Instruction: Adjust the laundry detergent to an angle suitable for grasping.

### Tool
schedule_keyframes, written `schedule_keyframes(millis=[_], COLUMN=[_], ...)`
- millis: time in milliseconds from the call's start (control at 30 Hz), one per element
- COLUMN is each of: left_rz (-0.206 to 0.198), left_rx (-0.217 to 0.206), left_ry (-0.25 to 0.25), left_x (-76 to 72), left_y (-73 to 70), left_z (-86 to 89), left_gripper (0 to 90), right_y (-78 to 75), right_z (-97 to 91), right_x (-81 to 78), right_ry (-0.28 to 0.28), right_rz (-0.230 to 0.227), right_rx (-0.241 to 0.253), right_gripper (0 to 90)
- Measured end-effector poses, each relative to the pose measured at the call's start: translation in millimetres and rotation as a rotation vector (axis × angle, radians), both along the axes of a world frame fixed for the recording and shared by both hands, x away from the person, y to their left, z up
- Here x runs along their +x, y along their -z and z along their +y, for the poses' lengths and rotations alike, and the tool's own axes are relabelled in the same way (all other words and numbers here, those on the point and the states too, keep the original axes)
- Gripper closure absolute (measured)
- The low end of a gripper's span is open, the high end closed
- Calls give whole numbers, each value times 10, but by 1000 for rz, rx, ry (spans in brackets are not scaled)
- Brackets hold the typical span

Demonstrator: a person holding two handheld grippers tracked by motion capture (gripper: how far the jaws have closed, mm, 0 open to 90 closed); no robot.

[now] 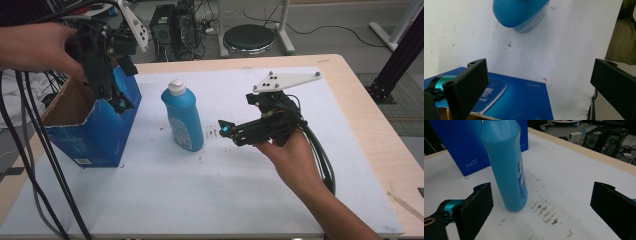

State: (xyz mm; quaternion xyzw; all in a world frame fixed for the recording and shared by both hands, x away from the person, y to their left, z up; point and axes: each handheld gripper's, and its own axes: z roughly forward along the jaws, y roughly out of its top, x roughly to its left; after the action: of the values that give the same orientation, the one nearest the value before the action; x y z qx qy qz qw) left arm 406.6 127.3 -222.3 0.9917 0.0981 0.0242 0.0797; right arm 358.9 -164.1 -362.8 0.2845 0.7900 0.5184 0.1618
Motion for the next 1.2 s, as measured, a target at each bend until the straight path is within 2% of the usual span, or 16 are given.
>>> schedule_keyframes(millis=[200, 467, 567, 600, 900, 1200], left_rz=[5, 2, 4, 1, 4, 4], left_rx=[4, 3, 5, 2, 0, 2], left_ry=[2, 0, -2, -3, -5, -10], left_x=[-1, 2, 2, 8, 21, 24], left_y=[7, 5, 4, 9, 20, 29], left_z=[-1, 15, 23, 35, 57, 85], left_gripper=[16, 16, 16, 16, 16, 17], right_y=[5, -13, -12, 8, 74, 119], right_z=[185, 452, 488, 614, 893, 1049], right_x=[29, 80, 89, 112, 156, 198], right_ry=[2, -23, -30, -29, -45, -48], right_rz=[6, 31, 36, 33, 49, 57], right_rx=[-6, -65, -70, -89, -86, -76], right_gripper=[36, 35, 35, 35, 35, 36])
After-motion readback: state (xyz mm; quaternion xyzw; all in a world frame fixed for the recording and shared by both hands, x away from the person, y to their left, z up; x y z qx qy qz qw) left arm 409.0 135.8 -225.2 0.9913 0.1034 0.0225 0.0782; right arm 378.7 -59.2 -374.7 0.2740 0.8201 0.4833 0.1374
